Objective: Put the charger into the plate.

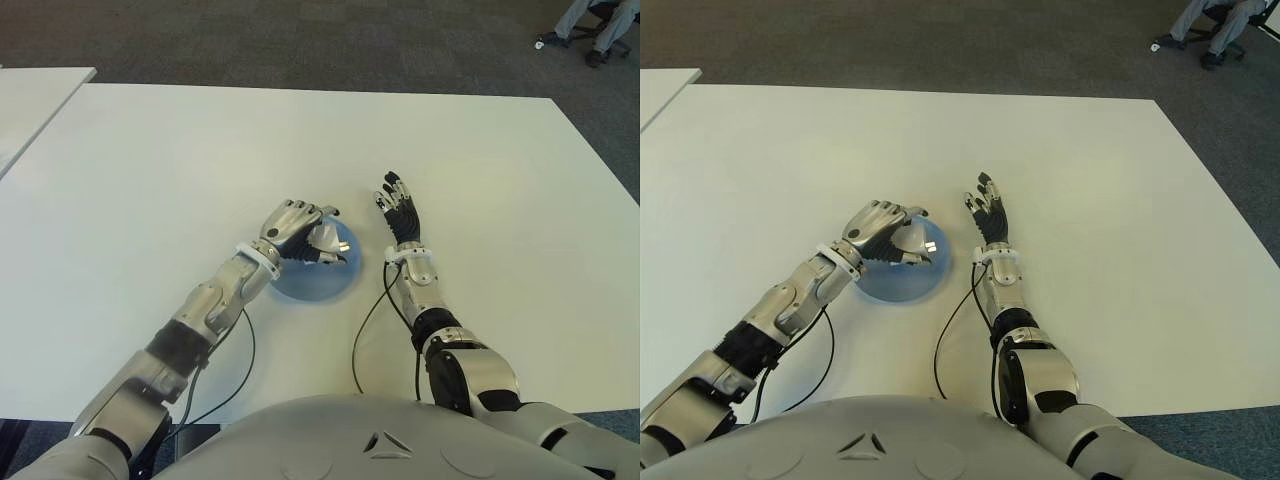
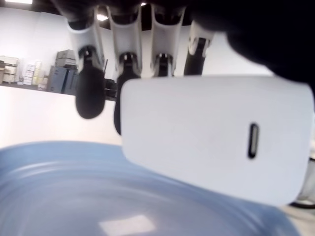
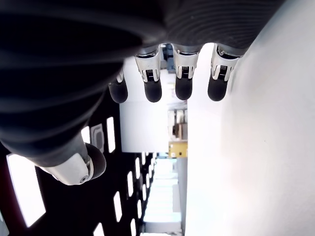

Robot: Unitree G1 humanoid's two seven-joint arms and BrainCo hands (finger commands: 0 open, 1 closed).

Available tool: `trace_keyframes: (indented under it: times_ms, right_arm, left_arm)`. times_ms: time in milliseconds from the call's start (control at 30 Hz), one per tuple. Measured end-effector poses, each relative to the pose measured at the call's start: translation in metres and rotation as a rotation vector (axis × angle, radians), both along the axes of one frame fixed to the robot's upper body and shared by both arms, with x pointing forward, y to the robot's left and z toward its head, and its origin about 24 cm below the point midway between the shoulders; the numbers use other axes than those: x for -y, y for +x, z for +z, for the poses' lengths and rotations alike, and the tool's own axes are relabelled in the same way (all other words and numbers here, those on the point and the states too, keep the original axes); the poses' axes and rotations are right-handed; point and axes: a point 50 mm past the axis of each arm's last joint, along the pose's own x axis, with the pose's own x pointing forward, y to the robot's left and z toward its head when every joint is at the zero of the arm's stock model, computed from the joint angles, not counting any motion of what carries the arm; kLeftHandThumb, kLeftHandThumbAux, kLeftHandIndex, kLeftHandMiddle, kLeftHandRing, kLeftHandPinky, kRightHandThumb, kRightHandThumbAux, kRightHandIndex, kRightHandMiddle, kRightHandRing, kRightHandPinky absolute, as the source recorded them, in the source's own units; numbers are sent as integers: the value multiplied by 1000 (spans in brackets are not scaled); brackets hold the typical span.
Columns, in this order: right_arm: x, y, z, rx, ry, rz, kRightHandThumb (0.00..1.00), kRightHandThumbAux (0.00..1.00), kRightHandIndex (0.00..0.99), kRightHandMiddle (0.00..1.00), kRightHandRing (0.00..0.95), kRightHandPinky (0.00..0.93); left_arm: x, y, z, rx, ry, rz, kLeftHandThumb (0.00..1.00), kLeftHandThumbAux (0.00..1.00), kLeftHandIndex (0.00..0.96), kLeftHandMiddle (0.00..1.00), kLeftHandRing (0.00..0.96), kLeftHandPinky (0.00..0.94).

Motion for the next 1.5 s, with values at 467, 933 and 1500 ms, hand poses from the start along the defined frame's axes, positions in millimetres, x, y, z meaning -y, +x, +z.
trace_keyframes:
  times_ms: [467, 933, 1500]
  right_arm:
    - [-2, -1, 1, 19, 15, 20, 36, 564, 45, 34, 15, 10]
    - [-3, -2, 1, 21, 10, 59, 42, 578, 42, 32, 2, 0]
    - [-3, -2, 0, 21, 19, 100, 29, 585, 32, 38, 2, 0]
  left_arm:
    - [1, 0, 6, -5, 5, -11, 169, 205, 0, 0, 0, 0]
    - [2, -4, 27, 59, -28, -14, 94, 296, 0, 0, 0, 0]
    - [-15, 3, 79, 182, -255, 102, 0, 583, 0, 13, 0, 0]
